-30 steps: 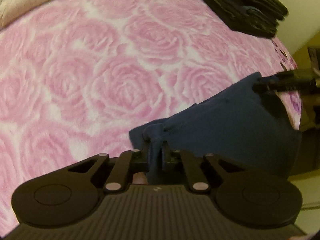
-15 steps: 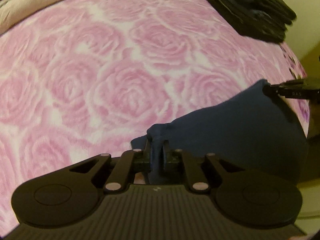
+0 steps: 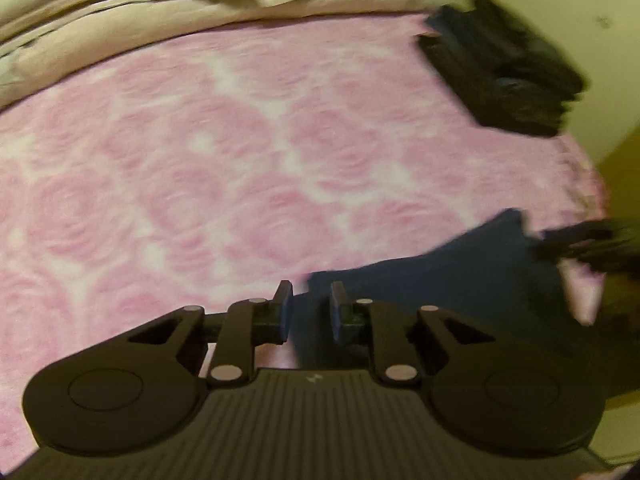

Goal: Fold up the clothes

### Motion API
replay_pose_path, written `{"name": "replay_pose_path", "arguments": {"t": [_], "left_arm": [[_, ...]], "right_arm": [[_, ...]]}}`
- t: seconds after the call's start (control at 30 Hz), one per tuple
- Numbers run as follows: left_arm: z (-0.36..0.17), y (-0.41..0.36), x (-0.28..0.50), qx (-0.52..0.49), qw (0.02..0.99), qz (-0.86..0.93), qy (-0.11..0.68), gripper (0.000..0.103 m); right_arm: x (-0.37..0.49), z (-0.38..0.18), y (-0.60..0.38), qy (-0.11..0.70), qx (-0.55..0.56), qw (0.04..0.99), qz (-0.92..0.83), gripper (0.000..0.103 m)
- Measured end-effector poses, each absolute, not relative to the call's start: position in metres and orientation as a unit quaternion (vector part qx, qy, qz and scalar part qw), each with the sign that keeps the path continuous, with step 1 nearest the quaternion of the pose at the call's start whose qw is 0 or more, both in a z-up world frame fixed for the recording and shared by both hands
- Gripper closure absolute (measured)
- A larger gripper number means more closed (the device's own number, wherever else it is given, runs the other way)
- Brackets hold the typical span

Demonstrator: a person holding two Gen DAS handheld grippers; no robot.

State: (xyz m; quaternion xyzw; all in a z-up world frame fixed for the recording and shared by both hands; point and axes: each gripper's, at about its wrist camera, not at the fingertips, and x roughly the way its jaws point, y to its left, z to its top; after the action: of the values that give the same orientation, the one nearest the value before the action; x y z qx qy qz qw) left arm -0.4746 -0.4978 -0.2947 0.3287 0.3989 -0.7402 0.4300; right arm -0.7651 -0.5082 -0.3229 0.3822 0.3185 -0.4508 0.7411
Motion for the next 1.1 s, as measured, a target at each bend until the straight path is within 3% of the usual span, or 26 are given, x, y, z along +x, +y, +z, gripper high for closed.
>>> {"name": "replay_pose_path", "arguments": {"t": [0.1, 0.23, 0.47, 0.73, 0.8, 1.1], "left_arm": [[-0.314, -0.500, -0.499, 0.373, 0.390, -0.751, 0.382, 0.087], [-0.349, -0.511, -0.499, 0.394, 0.414, -0.720, 0.394, 0.100], [-0.349, -0.508, -0.495, 0.390, 0.426, -0.722, 0.380, 0.100], [-0.326, -0.504, -0.489, 0.374, 0.441, -0.714, 0.396, 0.099], [-0.310, -0.492, -0.487, 0.366, 0.443, -0.718, 0.392, 0.092], [-0.324, -0.416, -0.505, 0.430, 0.402, -0.721, 0.365, 0.090]], "right_arm": [[-0.747, -0.346, -0.517, 0.325, 0.387, 0.746, -0.434, 0.055], [-0.756, -0.361, -0.534, 0.341, 0.345, 0.744, -0.460, 0.056], [-0.793, -0.359, -0.543, 0.328, 0.341, 0.724, -0.501, 0.056], [-0.782, -0.320, -0.473, 0.295, 0.383, 0.732, -0.481, 0.055], [-0.778, -0.329, -0.453, 0.314, 0.393, 0.733, -0.458, 0.055], [-0.804, -0.349, -0.429, 0.319, 0.407, 0.709, -0.479, 0.055]]}}
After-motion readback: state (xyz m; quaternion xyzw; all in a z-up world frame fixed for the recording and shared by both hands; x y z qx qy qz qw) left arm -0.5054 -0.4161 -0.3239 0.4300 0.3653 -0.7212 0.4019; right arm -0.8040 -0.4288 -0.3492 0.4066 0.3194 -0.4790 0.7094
